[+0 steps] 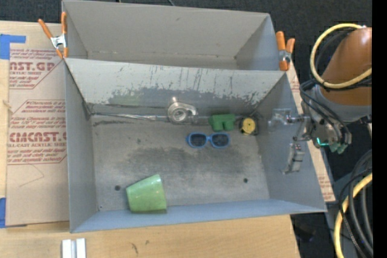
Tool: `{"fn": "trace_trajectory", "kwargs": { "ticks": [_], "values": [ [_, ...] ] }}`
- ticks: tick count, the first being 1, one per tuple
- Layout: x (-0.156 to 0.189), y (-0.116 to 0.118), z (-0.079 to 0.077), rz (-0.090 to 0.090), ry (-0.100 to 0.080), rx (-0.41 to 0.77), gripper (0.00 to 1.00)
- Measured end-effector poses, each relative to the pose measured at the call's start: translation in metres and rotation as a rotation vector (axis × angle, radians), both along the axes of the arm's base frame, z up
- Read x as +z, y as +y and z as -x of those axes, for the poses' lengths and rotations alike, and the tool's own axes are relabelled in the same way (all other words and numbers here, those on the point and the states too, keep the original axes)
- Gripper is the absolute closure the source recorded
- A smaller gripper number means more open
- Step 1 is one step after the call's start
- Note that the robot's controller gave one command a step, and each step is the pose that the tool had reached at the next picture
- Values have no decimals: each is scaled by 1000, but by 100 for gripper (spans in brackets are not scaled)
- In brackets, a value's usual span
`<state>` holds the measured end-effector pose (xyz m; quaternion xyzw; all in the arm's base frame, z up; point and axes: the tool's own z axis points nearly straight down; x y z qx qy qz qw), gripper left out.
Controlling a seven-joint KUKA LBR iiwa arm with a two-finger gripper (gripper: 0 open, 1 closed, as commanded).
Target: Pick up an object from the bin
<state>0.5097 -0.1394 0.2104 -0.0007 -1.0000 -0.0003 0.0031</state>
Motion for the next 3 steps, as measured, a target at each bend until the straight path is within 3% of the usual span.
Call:
{"fn": "trace_trajectory", "kwargs": {
  "ticks": [1,2,3],
  "values": [
    [-54,46,-57,-2,-7,-73,0],
    [-139,93,-71,-1,-10,-155,0],
    [-138,90,-60,2,-13,52,0]
  ]
}}
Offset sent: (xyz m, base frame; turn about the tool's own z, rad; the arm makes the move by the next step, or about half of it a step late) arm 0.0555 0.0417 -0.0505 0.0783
